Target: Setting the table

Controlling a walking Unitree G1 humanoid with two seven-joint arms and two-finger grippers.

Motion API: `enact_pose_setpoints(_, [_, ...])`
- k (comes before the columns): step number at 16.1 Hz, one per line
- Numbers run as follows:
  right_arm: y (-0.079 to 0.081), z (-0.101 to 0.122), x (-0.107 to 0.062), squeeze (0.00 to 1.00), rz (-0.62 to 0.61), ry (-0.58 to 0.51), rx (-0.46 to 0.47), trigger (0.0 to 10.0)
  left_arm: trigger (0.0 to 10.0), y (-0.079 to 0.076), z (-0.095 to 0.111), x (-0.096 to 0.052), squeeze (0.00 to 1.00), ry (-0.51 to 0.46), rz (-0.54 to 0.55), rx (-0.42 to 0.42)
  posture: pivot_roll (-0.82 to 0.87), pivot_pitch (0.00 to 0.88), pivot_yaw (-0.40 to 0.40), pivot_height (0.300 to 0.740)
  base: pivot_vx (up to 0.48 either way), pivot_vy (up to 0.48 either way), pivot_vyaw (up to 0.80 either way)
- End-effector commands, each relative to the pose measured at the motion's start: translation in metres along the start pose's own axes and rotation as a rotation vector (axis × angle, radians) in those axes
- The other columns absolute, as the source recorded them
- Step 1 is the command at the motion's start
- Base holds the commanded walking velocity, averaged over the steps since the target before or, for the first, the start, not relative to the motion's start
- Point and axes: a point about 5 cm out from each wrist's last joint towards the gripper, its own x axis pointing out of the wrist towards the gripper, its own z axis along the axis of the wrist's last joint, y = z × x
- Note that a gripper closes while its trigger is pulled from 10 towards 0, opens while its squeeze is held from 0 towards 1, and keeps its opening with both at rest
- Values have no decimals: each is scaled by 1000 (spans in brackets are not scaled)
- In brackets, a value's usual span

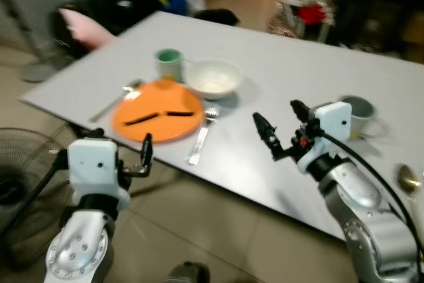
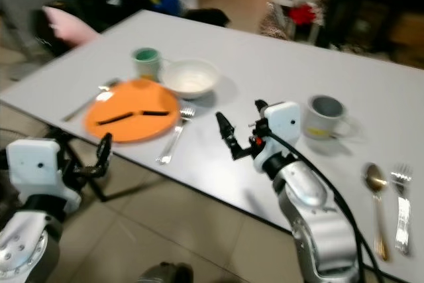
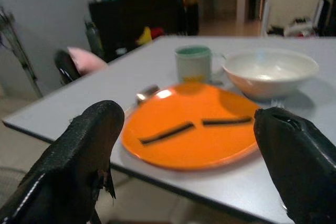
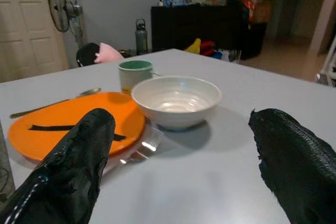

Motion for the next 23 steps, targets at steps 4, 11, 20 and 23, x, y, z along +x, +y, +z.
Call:
enact_pose_setpoints(4, [-10, -20, -12, 1000, -123, 98, -33, 10000, 10000, 9, -1, 18, 1000, -11, 13, 46, -65, 0, 84, 740, 0, 0, 800])
enact_pose_setpoints(11, [-13, -19, -22, 1000, -106, 117, -23, 10000, 10000, 5, -8, 13, 722, -1, -49, 69, -92, 0, 84, 740, 0, 0, 800])
enact_pose_setpoints(20, [0, -24, -15, 1000, -51, 123, 48, 10000, 10000, 4, -7, 1, 0, 12, -30, 78, -46, 0, 52, 740, 0, 122, 800])
enact_pose_setpoints(23, [1, -23, -12, 1000, -49, 112, 59, 10000, 10000, 8, -4, 1, 0, 4, -18, 89, -42, 0, 51, 740, 0, 303, 533])
